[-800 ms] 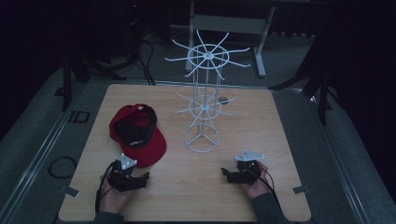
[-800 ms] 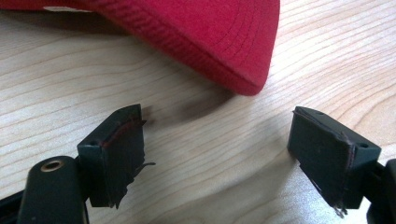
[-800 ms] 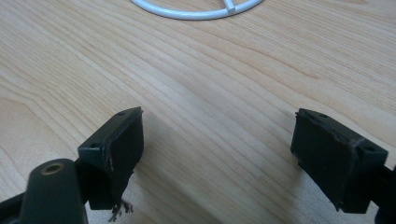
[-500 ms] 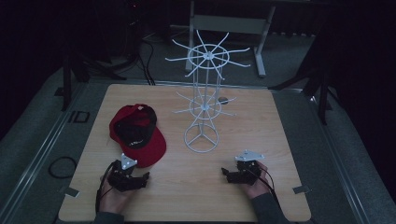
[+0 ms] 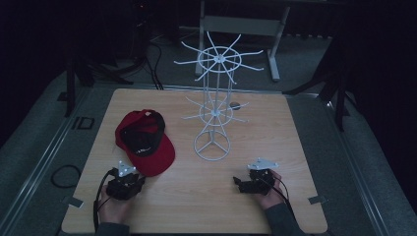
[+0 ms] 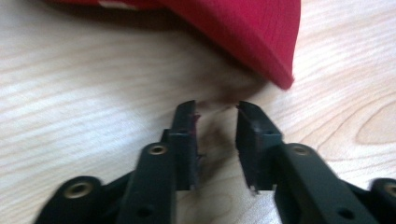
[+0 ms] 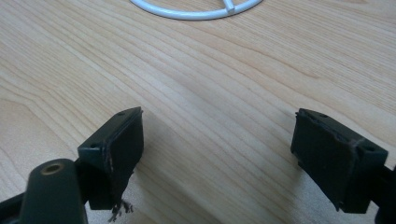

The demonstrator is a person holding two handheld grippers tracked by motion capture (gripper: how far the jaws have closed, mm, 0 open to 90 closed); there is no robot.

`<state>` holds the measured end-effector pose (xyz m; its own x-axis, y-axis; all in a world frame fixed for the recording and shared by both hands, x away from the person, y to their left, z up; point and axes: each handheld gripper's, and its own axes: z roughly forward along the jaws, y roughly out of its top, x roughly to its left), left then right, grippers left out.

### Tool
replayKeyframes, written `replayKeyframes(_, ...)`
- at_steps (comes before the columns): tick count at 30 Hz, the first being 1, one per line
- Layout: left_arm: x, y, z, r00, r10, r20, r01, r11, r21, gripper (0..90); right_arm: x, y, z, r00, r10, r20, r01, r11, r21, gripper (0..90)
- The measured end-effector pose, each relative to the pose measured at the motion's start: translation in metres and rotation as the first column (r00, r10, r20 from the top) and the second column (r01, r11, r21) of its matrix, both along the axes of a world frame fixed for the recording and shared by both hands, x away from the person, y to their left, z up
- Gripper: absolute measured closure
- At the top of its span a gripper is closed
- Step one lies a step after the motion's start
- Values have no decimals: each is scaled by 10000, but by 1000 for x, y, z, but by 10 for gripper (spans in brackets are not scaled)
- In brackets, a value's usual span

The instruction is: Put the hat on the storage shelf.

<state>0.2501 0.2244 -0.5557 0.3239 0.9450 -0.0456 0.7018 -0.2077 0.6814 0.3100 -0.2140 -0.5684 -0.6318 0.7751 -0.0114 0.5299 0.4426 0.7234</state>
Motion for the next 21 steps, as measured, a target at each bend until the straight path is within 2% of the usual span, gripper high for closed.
replayKeyframes(2,-1,3,3,9997,115,196,-111,9997,-202,768,0,0,0,10000,4,1,-4,10000,1,169)
replayKeyframes(4,-3,7,6,9987,266,426,-241,9981,-575,809,0,0,0,10000,4,-5,-4,10000,2,169)
replayKeyframes(8,-9,16,15,9963,421,755,-309,9891,-1436,897,0,0,0,10000,6,1,-6,10000,0,168)
replayKeyframes(10,-11,18,19,9955,367,874,-212,9850,-1715,900,0,0,0,10000,6,0,-6,10000,-1,169)
replayKeyframes(11,-11,18,19,9955,367,874,-212,9850,-1715,900,0,0,0,10000,2,-3,-2,10000,0,169)
replayKeyframes(13,-12,21,25,9944,397,982,-191,9791,-2027,900,0,0,0,10000,2,-7,-2,10000,3,169)
replayKeyframes(16,-12,23,27,9937,508,995,-282,9757,-2172,834,0,0,0,10000,0,-10,0,10000,3,169)
replayKeyframes(19,-10,27,28,9953,504,822,-279,9666,-2549,742,0,0,0,10000,2,-2,-2,10000,1,169)
replayKeyframes(21,-10,28,31,9945,517,908,-260,9640,-2647,702,0,0,0,10000,4,-7,-4,10000,3,169)
